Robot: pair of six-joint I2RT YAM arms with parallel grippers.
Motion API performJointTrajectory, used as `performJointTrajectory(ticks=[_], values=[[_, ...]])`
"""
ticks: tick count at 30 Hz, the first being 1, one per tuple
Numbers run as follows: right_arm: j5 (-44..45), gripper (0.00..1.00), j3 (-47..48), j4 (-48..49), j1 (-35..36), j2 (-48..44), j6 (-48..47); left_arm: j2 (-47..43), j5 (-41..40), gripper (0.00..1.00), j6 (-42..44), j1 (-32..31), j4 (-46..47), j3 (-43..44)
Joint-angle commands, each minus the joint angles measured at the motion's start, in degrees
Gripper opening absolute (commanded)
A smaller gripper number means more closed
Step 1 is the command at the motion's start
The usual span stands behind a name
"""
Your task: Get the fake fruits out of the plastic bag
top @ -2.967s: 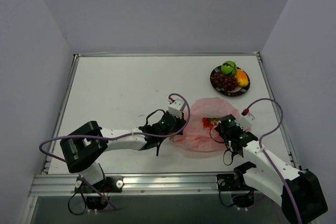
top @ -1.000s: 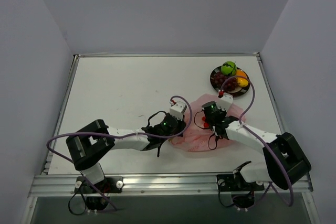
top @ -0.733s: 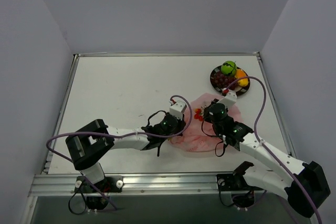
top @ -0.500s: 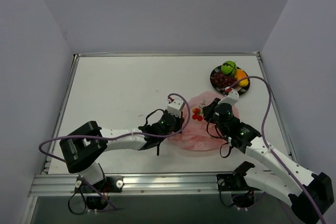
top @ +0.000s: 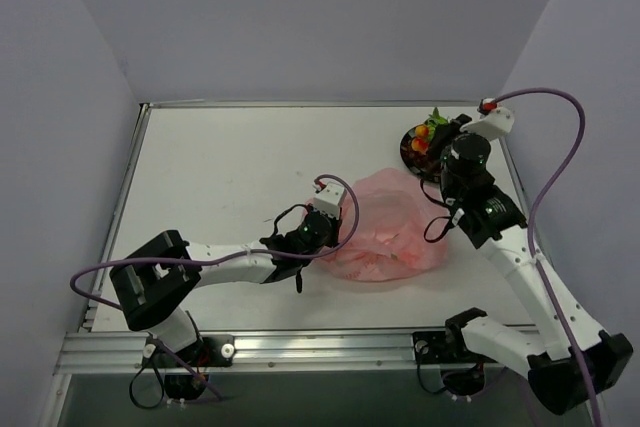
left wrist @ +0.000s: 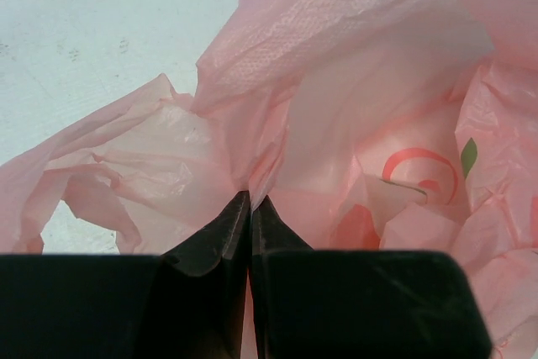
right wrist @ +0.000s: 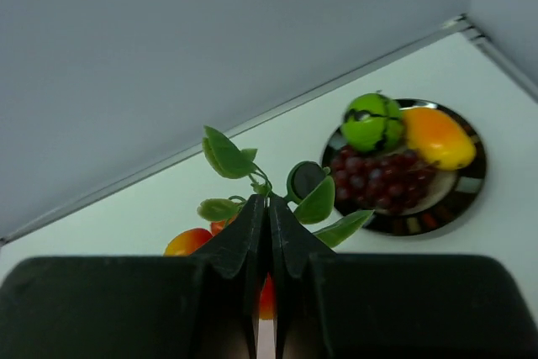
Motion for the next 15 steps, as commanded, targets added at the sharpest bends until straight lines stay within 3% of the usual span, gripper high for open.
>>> performJointTrajectory(ticks=[1, 6, 15], values=[[3.24, 0.00, -3.01, 3.80, -6.98, 6.31, -2.92, -0.48, -1.86, 0.03, 2.36, 0.56, 0.09, 0.65], [-3.71, 0.00, -4.95, 10.40, -17.00, 15.52, -1.69, 1.28, -1.34, 0.02, 2.71, 0.82, 0.62, 1.08], [-11.35, 0.00, -5.48, 16.82, -26.24, 26.95, 0.50, 2.25, 0.15, 0.02, 2.19, 1.44, 1.15, 1.08]])
